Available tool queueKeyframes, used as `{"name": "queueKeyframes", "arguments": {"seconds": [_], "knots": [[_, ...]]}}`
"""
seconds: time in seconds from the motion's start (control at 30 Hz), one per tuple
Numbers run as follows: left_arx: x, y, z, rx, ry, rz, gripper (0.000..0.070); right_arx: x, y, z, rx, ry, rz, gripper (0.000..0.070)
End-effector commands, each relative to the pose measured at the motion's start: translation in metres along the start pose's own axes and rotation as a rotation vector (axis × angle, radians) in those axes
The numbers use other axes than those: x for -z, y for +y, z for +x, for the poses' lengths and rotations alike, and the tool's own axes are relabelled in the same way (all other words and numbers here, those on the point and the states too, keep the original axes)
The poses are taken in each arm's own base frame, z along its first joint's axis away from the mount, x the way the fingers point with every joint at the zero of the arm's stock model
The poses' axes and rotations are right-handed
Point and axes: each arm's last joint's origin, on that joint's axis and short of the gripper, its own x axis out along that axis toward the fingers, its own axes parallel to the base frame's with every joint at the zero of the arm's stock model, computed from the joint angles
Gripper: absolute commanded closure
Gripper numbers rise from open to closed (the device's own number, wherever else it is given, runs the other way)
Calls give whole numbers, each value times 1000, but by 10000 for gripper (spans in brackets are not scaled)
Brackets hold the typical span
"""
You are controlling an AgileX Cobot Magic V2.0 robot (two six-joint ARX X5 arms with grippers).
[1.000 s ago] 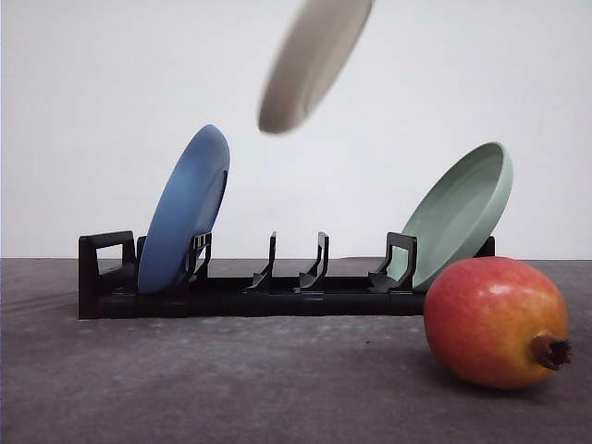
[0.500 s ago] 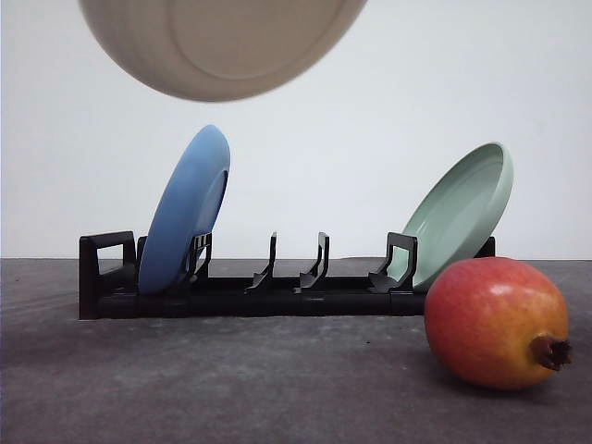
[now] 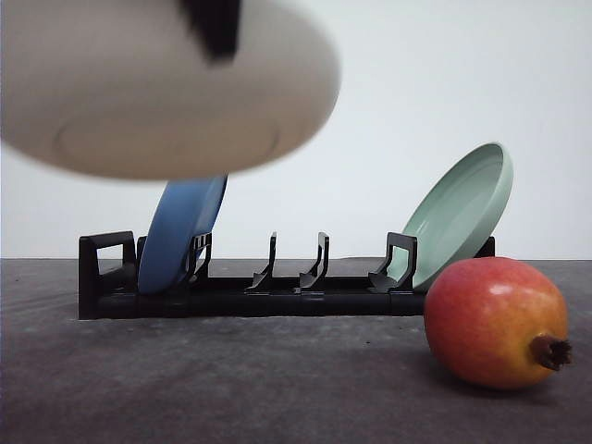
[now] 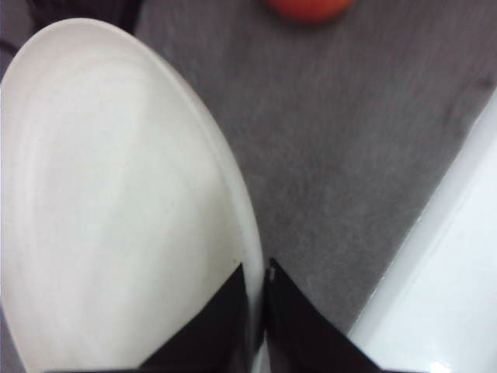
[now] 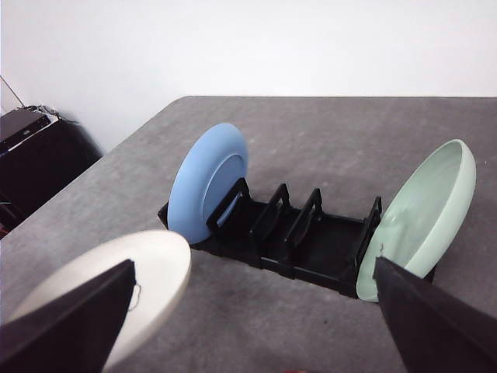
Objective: Place pomegranate in white plate
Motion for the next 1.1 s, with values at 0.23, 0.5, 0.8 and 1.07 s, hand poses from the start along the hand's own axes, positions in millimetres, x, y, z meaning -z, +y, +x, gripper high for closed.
{"name": "queueKeyframes", "arguments": {"seconds": [0.23,0.5,0.8,1.07], "knots": [[19,-36,56,-19,-15,2,699,-3,2,-1,-1,-2,10,75],[27,-55,90,-53,-6,27,699,-3,2,-1,0,-1,11,75],[18,-79,130,-61,33,60,700,-3,1,-1,0,1,12,75],[17,-83,136,-62,35,61,690,-2,1,-1,2,9,19,75]]}}
